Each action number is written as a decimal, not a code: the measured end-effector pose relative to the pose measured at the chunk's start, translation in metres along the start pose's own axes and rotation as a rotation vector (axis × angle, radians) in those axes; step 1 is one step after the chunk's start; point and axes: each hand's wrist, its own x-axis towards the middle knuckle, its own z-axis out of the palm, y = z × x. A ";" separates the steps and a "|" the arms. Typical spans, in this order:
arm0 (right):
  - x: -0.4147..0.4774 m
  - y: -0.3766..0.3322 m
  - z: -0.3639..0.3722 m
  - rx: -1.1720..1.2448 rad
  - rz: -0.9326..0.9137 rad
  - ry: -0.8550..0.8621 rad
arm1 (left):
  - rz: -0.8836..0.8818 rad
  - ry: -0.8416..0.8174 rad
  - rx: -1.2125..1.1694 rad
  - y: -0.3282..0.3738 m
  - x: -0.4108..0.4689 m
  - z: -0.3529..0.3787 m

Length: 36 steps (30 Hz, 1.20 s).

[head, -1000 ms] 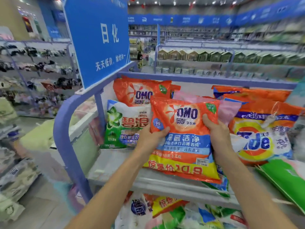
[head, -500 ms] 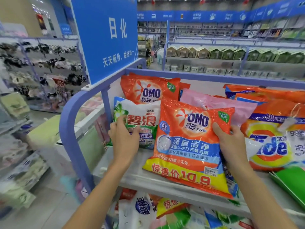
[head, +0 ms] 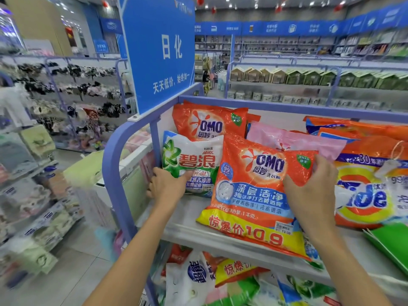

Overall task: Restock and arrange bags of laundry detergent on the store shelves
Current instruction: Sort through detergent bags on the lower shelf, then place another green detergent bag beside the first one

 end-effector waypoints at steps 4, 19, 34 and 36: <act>-0.021 -0.018 0.017 -0.117 -0.286 -0.019 | -0.049 -0.072 -0.010 -0.002 -0.005 -0.005; -0.042 -0.042 0.062 -0.093 -0.278 -0.528 | 0.446 0.125 -0.462 0.031 -0.075 -0.054; -0.042 -0.031 -0.037 0.767 0.331 -0.480 | 0.117 -0.691 -0.860 0.070 -0.112 -0.063; -0.048 -0.020 -0.067 0.734 0.374 -0.394 | 0.107 -0.886 -0.791 0.076 -0.132 -0.048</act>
